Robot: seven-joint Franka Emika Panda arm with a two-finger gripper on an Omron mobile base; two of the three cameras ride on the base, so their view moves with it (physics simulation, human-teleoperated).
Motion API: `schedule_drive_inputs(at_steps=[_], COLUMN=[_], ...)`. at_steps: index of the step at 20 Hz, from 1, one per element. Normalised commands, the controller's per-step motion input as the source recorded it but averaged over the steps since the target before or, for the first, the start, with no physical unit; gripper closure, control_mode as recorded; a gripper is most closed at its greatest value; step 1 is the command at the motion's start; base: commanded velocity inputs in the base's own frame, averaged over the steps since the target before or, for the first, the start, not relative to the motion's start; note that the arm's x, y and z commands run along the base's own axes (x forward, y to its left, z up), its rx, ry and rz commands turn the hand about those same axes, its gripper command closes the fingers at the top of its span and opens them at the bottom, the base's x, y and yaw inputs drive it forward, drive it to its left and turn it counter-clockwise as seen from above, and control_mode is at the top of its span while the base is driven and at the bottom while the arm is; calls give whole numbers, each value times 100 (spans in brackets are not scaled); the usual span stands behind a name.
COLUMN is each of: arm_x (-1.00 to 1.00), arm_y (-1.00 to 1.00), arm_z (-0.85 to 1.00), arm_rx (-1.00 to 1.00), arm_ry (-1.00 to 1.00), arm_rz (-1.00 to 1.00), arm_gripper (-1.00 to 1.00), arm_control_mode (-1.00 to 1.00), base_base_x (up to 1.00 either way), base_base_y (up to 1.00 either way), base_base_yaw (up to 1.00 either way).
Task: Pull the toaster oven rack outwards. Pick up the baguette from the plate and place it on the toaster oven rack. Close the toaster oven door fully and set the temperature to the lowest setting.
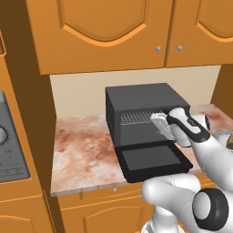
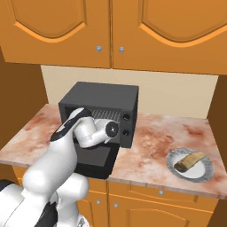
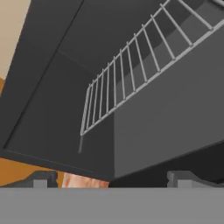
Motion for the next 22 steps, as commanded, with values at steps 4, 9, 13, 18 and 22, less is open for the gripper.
schedule_drive_inputs(at_steps=[4, 9, 13, 18, 22], arm_x=[13, 21, 11, 1, 3], arm_y=[2, 13, 11, 1, 4], arm_z=[0, -6, -22, -42, -26], arm_rx=[0, 0, 0, 0, 0], arm_ry=[0, 0, 0, 0, -1], arm_rz=[-2, -9, -11, -2, 0], arm_gripper=[-100, -100, -100, -100, -100], arm_control_mode=[-100, -100, -100, -100, -100], base_base_x=[0, 0, 0, 0, 0], base_base_y=[0, 0, 0, 0, 0], base_base_yaw=[0, 0, 0, 0, 0])
